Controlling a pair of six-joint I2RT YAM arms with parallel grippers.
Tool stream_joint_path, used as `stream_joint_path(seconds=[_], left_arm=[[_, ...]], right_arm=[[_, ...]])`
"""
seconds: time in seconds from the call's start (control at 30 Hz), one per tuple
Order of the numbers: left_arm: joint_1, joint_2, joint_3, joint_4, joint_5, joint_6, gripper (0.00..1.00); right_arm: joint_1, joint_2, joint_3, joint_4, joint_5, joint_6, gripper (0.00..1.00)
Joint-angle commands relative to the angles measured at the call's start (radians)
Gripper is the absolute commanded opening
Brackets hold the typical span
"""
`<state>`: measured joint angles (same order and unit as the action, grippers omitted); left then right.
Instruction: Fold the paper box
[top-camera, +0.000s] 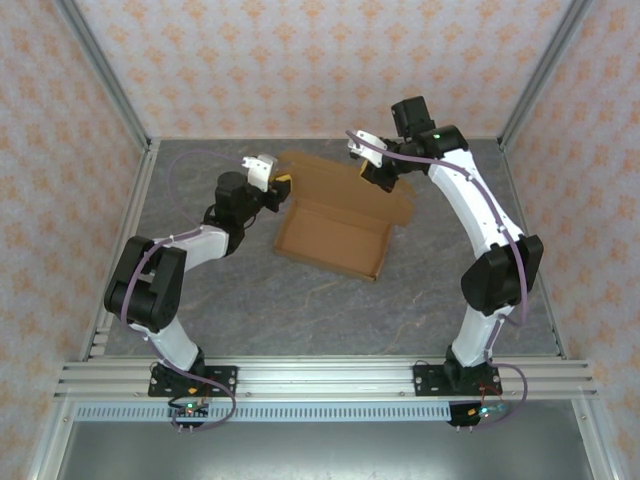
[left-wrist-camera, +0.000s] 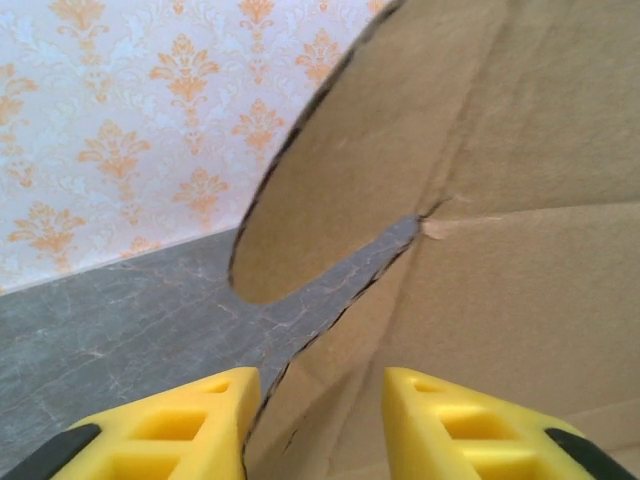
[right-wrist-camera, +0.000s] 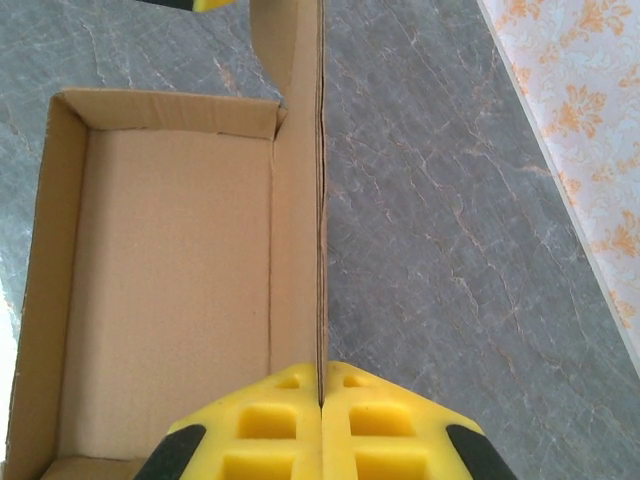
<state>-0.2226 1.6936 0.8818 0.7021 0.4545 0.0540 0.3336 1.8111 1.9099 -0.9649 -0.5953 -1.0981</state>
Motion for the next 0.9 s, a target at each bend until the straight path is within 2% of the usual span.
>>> stream_joint_path(seconds=[0.0,0.17,0.27,0.4,0.53,0.87], left_arm=[[0.039,0.008,0.002,0.032,0.053,0.028,0.49],[0.068,0.045,0.01,0.047,0.099,0.013,0.6],[0.071,0.097,0.044,0.073,0.183,-0.01,0.62],[0.071,0.159,0.069,0.125,0.234,-0.006,0.62],[0.071,0.21,0.115,0.156,0.31,-0.001,0.58],[0.069,0.239,0.134,0.179,0.342,-0.011,0.36]], right_arm=[[-0.013,-0.035,0.0,-0.015,-0.049,-0.036,0.02],[-0.016,-0.026,0.012,-0.021,-0.058,-0.041,0.02],[-0.016,-0.022,0.022,-0.026,-0.054,-0.042,0.02],[-0.017,-0.017,0.032,-0.036,-0.055,-0.048,0.01],[-0.016,-0.011,0.041,-0.042,-0.054,-0.048,0.01],[-0.017,-0.003,0.049,-0.046,-0.05,-0.048,0.0]])
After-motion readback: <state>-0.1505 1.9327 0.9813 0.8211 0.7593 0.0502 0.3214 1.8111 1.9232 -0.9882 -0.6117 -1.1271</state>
